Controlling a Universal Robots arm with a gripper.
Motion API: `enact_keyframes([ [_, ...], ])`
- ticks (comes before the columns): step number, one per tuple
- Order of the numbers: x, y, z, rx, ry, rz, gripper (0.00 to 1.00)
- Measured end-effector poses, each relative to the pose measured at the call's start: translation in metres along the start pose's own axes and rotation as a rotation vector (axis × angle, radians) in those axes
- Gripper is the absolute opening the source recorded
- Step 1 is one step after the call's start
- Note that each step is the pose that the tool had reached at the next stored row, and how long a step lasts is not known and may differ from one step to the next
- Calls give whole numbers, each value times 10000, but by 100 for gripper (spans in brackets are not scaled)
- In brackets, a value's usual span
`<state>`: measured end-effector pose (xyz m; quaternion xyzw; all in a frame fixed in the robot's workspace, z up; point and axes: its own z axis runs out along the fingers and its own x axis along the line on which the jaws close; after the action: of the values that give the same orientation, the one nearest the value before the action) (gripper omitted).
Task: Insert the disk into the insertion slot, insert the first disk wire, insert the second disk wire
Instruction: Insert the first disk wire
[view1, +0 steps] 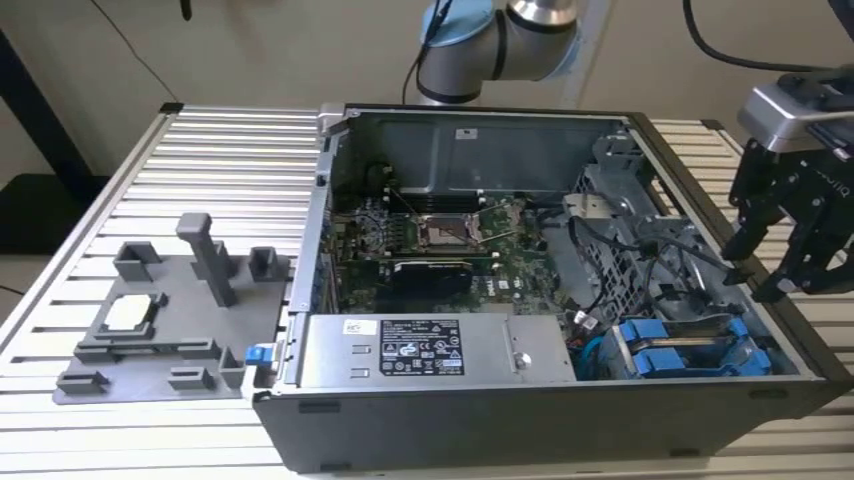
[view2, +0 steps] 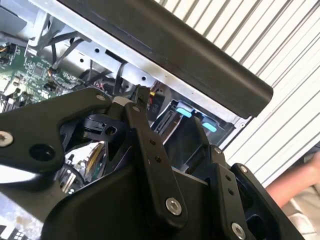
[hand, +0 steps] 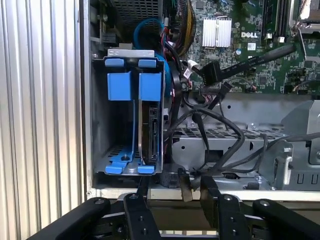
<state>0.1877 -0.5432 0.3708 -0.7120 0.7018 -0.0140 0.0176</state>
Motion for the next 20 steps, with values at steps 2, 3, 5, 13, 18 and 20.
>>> enact_keyframes([
  [2,-17,-19,7,-135,97,-3,53],
  [3,-21,-29,11,-203,116,-4,53],
  [5,-24,-37,13,-233,124,-5,53],
  [13,-30,-49,29,-235,122,-4,50],
  [18,-31,-49,28,-235,125,-5,37],
  [20,-33,-49,28,-235,126,-5,37],
])
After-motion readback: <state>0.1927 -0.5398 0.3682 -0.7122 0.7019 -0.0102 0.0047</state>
